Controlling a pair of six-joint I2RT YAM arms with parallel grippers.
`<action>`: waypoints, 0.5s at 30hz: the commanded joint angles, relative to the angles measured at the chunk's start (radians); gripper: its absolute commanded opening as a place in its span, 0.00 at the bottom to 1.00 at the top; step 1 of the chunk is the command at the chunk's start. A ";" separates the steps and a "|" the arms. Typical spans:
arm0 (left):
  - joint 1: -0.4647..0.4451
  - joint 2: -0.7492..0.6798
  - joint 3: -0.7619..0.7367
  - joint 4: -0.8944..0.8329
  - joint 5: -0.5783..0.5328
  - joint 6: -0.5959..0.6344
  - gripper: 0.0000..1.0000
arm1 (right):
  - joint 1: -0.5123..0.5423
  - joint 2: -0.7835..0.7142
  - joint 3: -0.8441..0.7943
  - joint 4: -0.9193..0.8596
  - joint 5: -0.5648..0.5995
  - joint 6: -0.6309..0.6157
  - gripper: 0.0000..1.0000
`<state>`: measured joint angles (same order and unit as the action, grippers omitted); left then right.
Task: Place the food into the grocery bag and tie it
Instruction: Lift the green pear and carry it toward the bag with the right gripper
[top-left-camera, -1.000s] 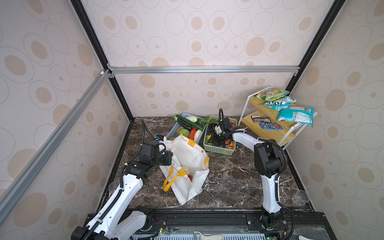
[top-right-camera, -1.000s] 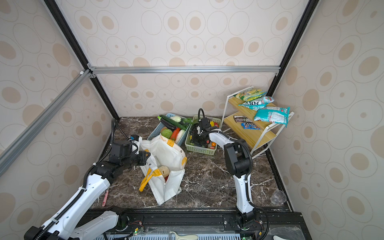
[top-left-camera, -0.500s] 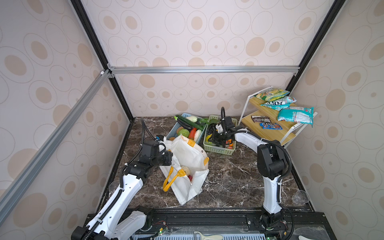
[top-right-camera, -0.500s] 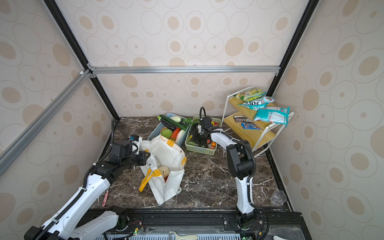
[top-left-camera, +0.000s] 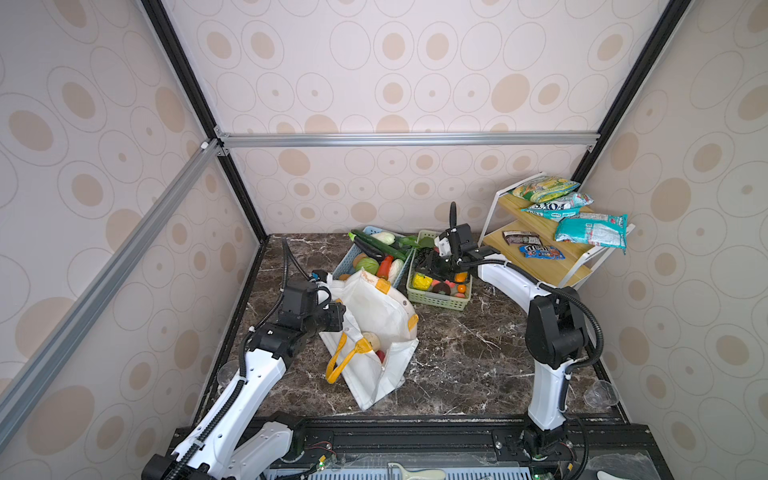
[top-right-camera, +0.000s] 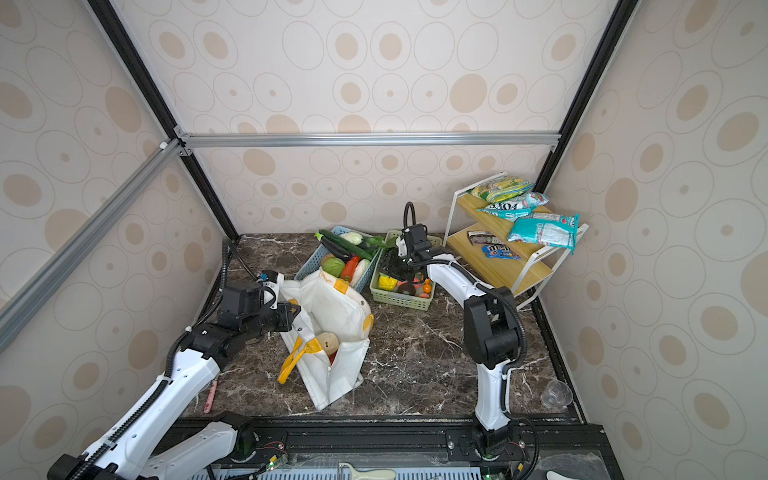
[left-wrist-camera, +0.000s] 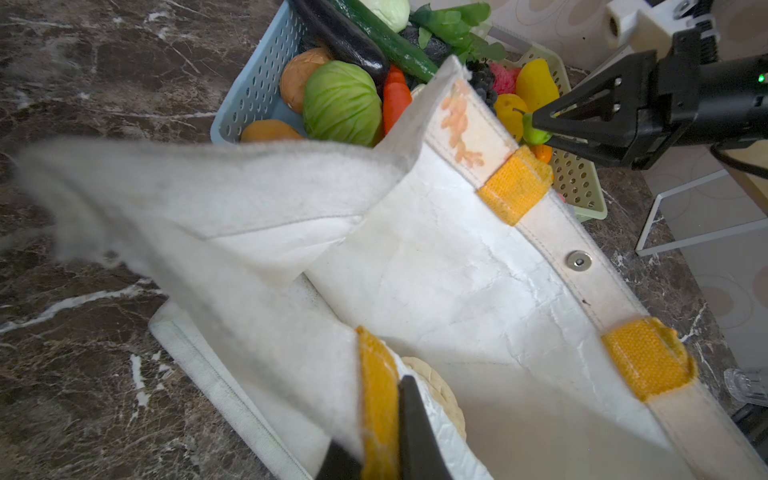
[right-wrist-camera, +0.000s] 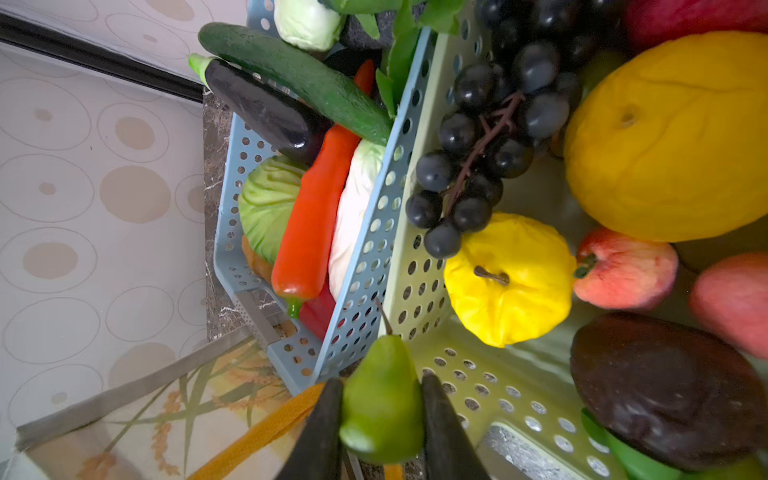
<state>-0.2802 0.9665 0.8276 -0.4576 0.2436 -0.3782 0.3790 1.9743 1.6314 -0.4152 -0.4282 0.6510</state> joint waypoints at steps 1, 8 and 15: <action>0.001 -0.022 0.011 0.028 -0.006 -0.001 0.00 | -0.005 -0.057 -0.001 -0.003 -0.007 0.012 0.28; 0.001 -0.018 0.011 0.033 -0.003 -0.003 0.00 | -0.006 -0.123 0.001 -0.014 -0.016 0.004 0.28; 0.001 -0.021 0.011 0.036 -0.002 -0.006 0.00 | 0.010 -0.189 0.000 -0.019 -0.029 -0.011 0.29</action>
<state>-0.2806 0.9649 0.8265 -0.4576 0.2440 -0.3782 0.3813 1.8256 1.6314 -0.4198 -0.4454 0.6479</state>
